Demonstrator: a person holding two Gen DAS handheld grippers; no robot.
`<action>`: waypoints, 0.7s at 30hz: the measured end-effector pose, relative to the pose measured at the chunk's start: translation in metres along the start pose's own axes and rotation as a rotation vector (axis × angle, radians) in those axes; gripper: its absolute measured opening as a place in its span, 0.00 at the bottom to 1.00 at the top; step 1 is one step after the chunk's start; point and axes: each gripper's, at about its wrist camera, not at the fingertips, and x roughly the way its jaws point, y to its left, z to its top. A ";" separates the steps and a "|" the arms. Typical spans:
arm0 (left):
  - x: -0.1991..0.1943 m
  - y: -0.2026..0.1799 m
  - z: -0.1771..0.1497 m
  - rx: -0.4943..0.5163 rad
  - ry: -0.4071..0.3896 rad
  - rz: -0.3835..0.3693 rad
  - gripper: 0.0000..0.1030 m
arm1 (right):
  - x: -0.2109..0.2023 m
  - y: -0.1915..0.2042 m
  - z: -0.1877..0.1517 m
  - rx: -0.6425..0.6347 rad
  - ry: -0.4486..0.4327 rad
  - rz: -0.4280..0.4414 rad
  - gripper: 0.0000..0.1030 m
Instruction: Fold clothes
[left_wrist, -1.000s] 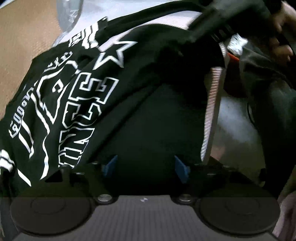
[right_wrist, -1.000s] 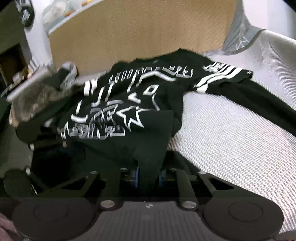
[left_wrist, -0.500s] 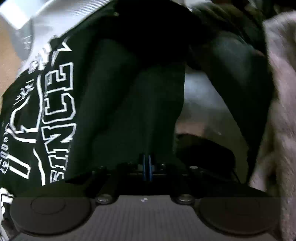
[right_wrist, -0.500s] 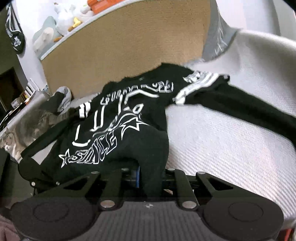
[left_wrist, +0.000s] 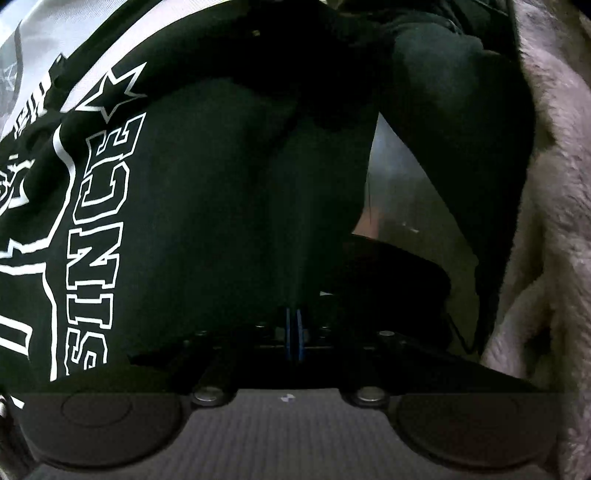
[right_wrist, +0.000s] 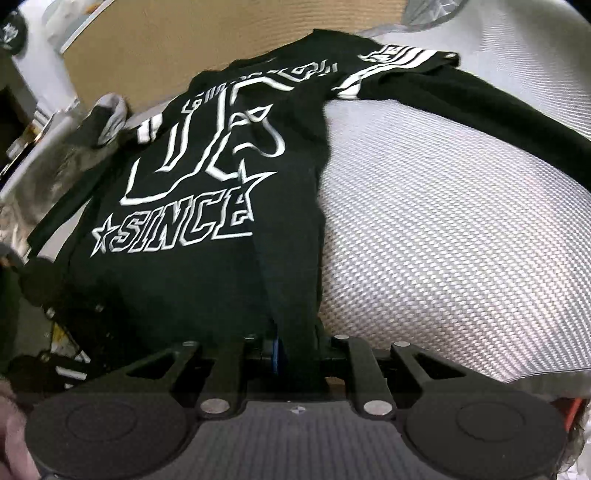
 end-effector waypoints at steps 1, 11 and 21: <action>-0.001 0.001 0.000 -0.011 -0.001 -0.012 0.06 | -0.001 0.001 0.000 -0.006 -0.001 -0.014 0.17; -0.057 0.047 -0.009 -0.272 -0.235 -0.038 0.37 | -0.033 -0.008 0.012 -0.025 -0.085 0.039 0.25; -0.038 0.150 -0.034 -0.876 -0.328 0.404 0.56 | -0.043 -0.027 0.037 0.132 -0.244 0.034 0.34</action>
